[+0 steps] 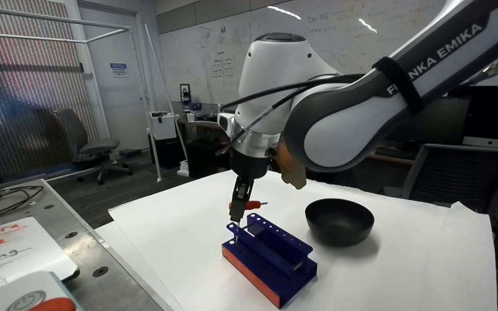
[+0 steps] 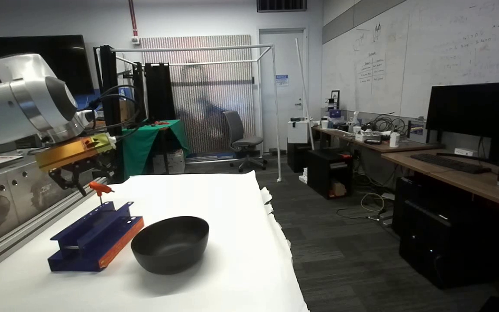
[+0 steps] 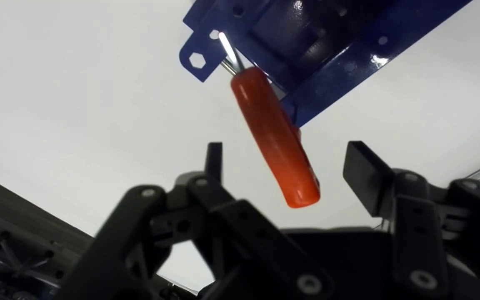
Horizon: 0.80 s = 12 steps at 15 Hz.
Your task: Pick up the orange object tool and put it in the bowl
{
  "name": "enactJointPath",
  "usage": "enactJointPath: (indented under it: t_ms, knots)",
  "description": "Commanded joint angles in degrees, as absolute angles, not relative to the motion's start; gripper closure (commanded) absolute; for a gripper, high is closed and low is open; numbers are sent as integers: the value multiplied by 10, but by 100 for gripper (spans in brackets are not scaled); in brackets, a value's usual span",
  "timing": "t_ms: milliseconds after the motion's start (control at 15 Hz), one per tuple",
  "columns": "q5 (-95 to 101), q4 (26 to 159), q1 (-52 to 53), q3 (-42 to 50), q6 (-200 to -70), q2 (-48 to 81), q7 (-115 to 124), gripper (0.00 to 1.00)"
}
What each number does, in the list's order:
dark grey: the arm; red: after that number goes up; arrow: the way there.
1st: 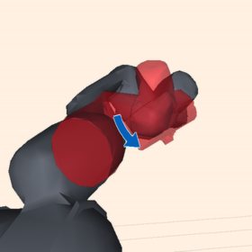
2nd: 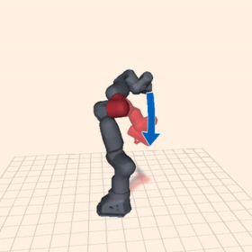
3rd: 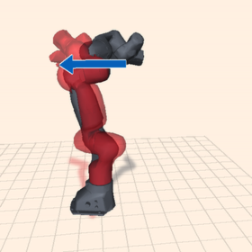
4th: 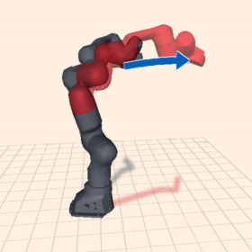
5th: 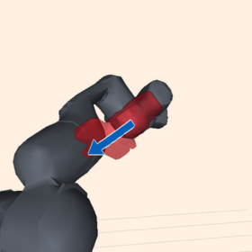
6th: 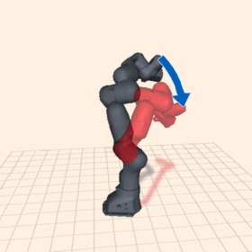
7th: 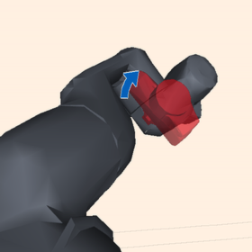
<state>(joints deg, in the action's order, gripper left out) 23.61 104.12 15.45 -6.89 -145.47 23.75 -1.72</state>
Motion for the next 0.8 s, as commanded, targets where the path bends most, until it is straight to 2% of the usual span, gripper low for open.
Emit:
enactJointPath:
  t_ms: [0, 267, 400, 467, 733]
  knots:
    - [232, 1021, 158, -68, -1443, 252, -39, 58]
    - [243, 1026, 160, -62, -1444, 252, -46, 89]
    - [242, 1031, 161, -63, -1441, 241, -46, 95]
    - [236, 1037, 159, -66, -1439, 231, -46, 90]
    - [225, 1067, 155, -73, -1426, 162, -39, 89]
